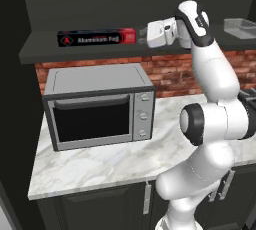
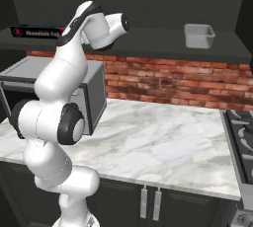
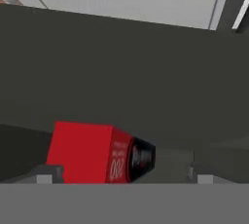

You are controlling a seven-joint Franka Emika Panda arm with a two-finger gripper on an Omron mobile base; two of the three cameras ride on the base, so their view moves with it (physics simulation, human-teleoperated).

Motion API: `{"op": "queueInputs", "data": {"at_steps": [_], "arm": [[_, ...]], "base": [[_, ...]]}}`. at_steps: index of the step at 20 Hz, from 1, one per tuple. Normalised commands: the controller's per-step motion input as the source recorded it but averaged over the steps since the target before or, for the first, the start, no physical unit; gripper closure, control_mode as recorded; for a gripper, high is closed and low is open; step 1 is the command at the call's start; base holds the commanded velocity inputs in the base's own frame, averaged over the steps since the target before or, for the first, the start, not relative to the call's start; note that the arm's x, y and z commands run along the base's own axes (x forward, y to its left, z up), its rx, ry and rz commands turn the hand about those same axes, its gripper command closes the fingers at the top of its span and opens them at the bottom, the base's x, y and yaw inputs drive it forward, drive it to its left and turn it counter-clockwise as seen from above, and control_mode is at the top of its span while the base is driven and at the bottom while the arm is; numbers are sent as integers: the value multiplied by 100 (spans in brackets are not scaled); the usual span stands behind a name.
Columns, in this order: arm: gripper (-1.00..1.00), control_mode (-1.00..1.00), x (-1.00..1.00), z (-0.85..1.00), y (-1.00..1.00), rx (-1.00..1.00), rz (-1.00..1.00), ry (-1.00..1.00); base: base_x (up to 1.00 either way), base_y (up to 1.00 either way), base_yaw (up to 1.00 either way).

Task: Retrieve the tupperware and aluminum foil from the cabinet and place them on the dining counter near the plate with eggplant and sweet potato to prepare for storing leftovers.

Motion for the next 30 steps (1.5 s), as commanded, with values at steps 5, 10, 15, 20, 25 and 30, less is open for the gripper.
{"op": "queueInputs", "data": {"at_steps": [5, 10, 15, 20, 25, 30], "arm": [[-100, -100, 44, 0, 9, 2, 16, 0], [-100, -100, 43, 0, 21, 0, 13, 0], [-100, -100, 28, 0, 22, 0, 4, -1], [-100, -100, 0, 0, 46, -3, 0, -1], [100, -100, 0, -36, 49, -4, 0, -7], [100, -100, 0, -63, 6, 0, 0, -9]], "base": [[0, 0, 0], [0, 0, 0], [0, 0, 0], [0, 0, 0], [0, 0, 0], [0, 0, 0]]}}
